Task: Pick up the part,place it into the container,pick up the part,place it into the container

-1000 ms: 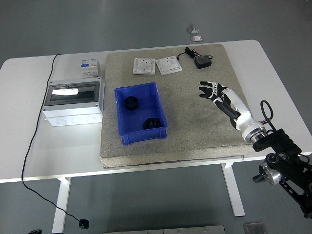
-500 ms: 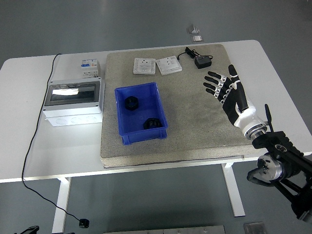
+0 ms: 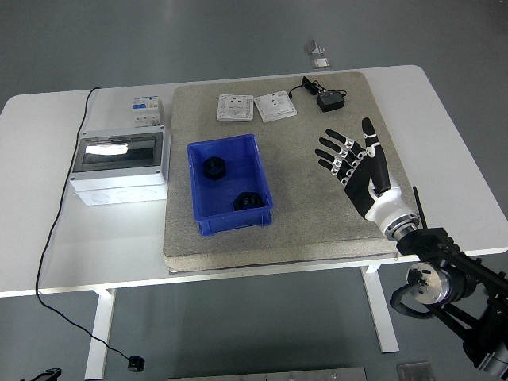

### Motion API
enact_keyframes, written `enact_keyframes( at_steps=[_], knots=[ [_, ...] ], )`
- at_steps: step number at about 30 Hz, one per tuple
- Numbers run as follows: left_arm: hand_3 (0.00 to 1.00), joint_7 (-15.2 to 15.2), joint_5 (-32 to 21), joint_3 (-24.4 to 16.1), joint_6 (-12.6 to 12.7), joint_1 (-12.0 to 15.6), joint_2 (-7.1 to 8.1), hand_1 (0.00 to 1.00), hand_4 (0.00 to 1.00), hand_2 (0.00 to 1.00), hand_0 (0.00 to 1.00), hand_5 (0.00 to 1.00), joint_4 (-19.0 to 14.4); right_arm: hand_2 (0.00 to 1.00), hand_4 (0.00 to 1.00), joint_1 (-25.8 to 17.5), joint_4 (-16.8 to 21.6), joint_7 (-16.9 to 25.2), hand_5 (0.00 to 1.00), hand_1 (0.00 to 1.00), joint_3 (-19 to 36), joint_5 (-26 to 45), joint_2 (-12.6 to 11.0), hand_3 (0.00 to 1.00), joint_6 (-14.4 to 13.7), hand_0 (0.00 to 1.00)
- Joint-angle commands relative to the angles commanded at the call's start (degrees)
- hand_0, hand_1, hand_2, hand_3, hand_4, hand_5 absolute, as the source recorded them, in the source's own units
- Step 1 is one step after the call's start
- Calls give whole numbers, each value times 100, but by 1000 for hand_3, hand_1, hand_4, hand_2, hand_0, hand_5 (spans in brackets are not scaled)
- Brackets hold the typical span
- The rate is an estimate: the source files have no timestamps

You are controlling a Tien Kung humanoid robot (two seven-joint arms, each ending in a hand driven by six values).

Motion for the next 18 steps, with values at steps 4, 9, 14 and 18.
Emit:
enact_keyframes(
  at_steps=[4, 9, 14, 18],
  knots=[
    [840, -4, -40, 32, -7, 0, -13, 733, 920, 751, 735, 998, 2, 853, 998, 55, 68, -55, 768, 828, 255, 50, -123, 923, -45, 924],
    [841, 2, -52, 6, 10, 41, -21, 736, 920, 751, 734, 998, -1, 873, 974, 315, 564, -44, 702, 850, 599, 938, -558, 890, 484, 940],
    [842, 38, -12, -25, -11, 55, -53, 735, 924, 749, 736, 998, -3, 899, 998, 389, 960, -162, 998, 893, 916, 1726, -727, 762, 946, 958],
    [842, 7, -102, 33, 10, 55, -84, 735, 924, 749, 736, 998, 5, 899, 998, 257, 943, -202, 998, 893, 1028, 2244, -750, 762, 1029, 958]
  ],
)
